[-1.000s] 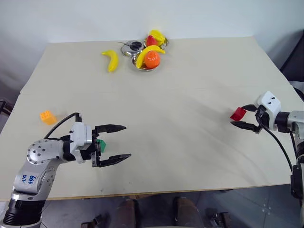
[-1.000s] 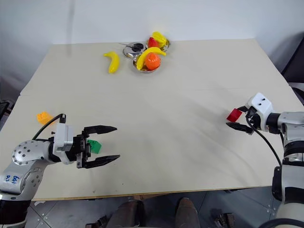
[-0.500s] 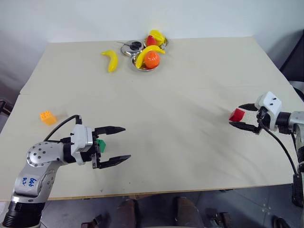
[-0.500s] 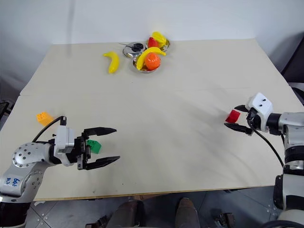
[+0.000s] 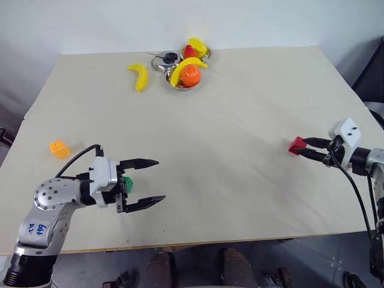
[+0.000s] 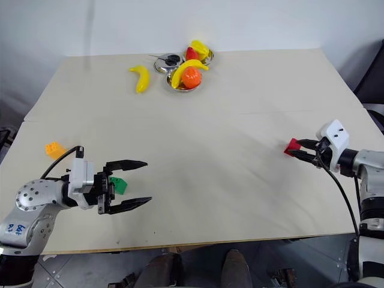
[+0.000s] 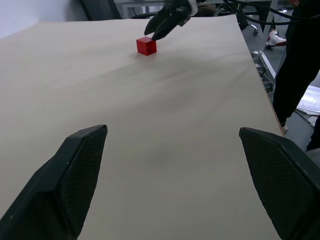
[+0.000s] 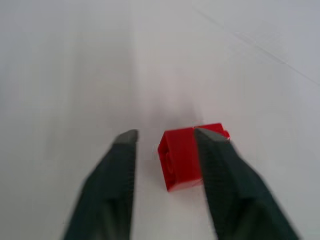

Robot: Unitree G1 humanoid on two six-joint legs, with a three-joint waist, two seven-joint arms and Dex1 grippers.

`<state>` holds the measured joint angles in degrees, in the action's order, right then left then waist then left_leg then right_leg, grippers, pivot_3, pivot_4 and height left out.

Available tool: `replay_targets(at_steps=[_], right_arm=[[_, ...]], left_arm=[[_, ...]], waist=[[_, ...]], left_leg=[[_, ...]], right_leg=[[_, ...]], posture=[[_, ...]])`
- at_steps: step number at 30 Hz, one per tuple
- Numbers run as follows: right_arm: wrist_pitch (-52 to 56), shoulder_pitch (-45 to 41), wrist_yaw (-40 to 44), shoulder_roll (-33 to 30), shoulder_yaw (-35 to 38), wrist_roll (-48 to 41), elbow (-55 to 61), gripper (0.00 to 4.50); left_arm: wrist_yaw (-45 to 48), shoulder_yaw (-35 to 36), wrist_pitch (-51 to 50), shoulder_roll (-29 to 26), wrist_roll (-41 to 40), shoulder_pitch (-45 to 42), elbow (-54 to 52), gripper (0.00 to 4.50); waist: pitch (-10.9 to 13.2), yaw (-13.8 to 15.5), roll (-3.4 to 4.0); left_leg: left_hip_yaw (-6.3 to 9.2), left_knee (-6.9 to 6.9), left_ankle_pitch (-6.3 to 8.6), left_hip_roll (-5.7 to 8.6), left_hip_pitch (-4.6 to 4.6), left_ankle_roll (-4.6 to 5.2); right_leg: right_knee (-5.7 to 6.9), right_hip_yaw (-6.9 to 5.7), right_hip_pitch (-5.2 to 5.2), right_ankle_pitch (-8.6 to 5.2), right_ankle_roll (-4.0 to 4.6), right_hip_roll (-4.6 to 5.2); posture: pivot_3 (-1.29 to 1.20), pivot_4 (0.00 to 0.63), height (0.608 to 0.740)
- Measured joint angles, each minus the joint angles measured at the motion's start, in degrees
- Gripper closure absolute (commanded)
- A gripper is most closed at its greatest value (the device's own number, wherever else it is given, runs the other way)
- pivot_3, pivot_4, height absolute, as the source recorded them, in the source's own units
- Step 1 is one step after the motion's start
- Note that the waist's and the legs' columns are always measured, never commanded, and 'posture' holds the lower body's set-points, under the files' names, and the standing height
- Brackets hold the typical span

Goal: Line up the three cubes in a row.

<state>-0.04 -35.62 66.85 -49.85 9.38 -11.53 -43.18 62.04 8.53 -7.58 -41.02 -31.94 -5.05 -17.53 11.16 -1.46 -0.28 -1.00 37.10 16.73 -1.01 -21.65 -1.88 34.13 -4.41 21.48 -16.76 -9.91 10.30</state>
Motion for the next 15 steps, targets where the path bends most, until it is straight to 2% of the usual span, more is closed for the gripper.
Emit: replay_targets(at_steps=[2, 3, 15], right_arm=[[-0.1, -0.1, -0.5, 0.0, 0.0, 0.0, -0.4, 4.39], [-0.1, -0.1, -0.8, 0.0, 0.0, 0.1, -0.8, 4.48], [-1.3, -1.8, -3.6, 2.5, -1.7, 1.6, -2.4, 4.48]], left_arm=[[0.0, 0.0, 0.0, 0.0, 0.0, 0.0, 0.0, 0.0], [0.0, 0.0, -0.1, 0.0, 0.0, 0.0, 0.0, 0.0], [0.0, -0.1, -0.6, 0.0, 0.1, -0.4, 0.0, 0.0]], waist=[[0.0, 0.0, 0.0], [0.0, 0.0, 0.0], [0.0, 0.0, 0.0]], left_leg=[[0.0, -0.01, 0.01, 0.0, 0.0, 0.01], [0.0, 0.0, 0.01, 0.0, 0.0, 0.02], [-0.01, 0.03, 0.02, 0.0, 0.0, 0.03]], right_leg=[[-0.01, 0.0, 0.0, 0.0, 0.0, 0.0], [-0.01, 0.0, 0.0, 0.0, 0.0, 0.0], [0.0, 0.0, -0.01, 0.0, 0.0, 0.0]], posture=[[0.0, 0.15, 0.74], [0.0, 0.15, 0.74], [0.0, 0.15, 0.74]])
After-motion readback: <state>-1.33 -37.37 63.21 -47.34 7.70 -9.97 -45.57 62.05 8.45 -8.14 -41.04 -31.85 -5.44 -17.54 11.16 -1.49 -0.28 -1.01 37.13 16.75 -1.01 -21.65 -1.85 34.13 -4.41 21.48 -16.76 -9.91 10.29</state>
